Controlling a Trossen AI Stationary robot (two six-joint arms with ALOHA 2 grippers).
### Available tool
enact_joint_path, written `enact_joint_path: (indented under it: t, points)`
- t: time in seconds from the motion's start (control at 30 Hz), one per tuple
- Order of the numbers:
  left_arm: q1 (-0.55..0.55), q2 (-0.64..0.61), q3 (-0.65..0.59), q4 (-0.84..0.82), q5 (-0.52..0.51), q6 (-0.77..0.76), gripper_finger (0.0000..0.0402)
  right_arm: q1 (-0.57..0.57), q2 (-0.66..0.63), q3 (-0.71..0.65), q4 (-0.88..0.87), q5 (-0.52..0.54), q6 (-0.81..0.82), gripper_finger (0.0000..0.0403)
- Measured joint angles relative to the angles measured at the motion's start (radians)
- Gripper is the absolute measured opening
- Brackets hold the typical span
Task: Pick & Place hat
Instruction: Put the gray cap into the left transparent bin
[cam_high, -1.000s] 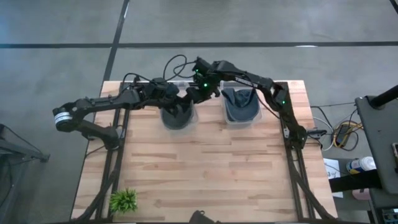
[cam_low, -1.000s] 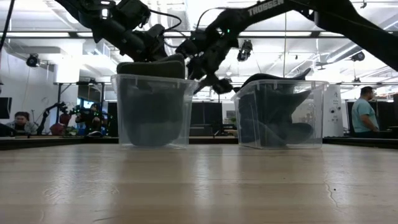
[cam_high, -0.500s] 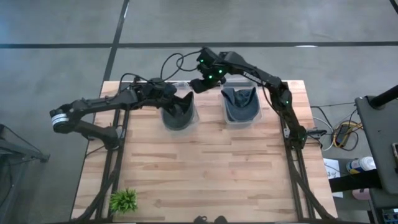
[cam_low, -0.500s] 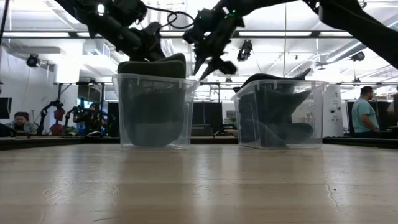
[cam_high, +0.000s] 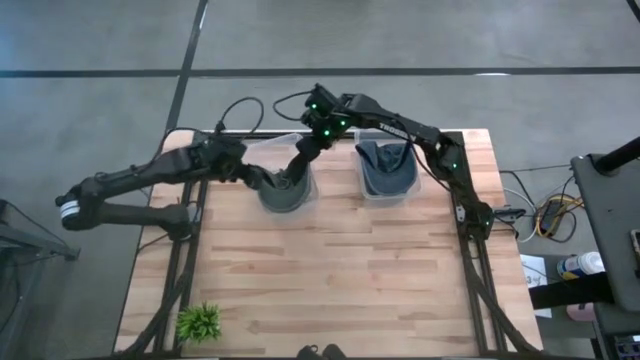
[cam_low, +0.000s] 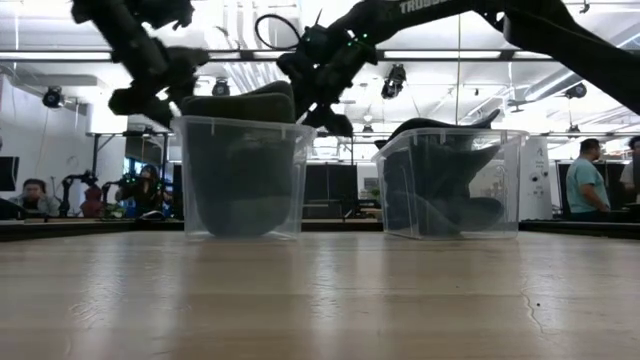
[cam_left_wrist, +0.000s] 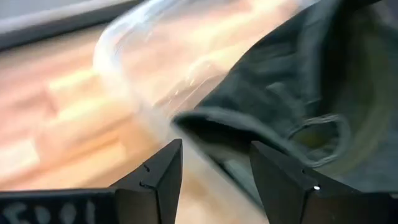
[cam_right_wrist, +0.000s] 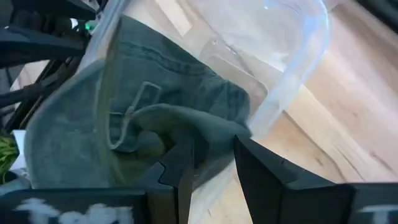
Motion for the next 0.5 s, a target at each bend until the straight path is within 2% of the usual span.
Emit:
enact_joint_path:
  t: [0.27,0.5]
  points:
    - [-0.007,-0.022,-0.084,-0.006,-0.002,-0.153,0.0181,0.023,0.011,0.0,0.008,-0.005,-0.077,0.0111]
    - [-0.009,0.007,-0.146,0.184,0.002,-0.157,0.0181,0.071,0.024,0.0,0.01,0.026,-0.232,0.0111]
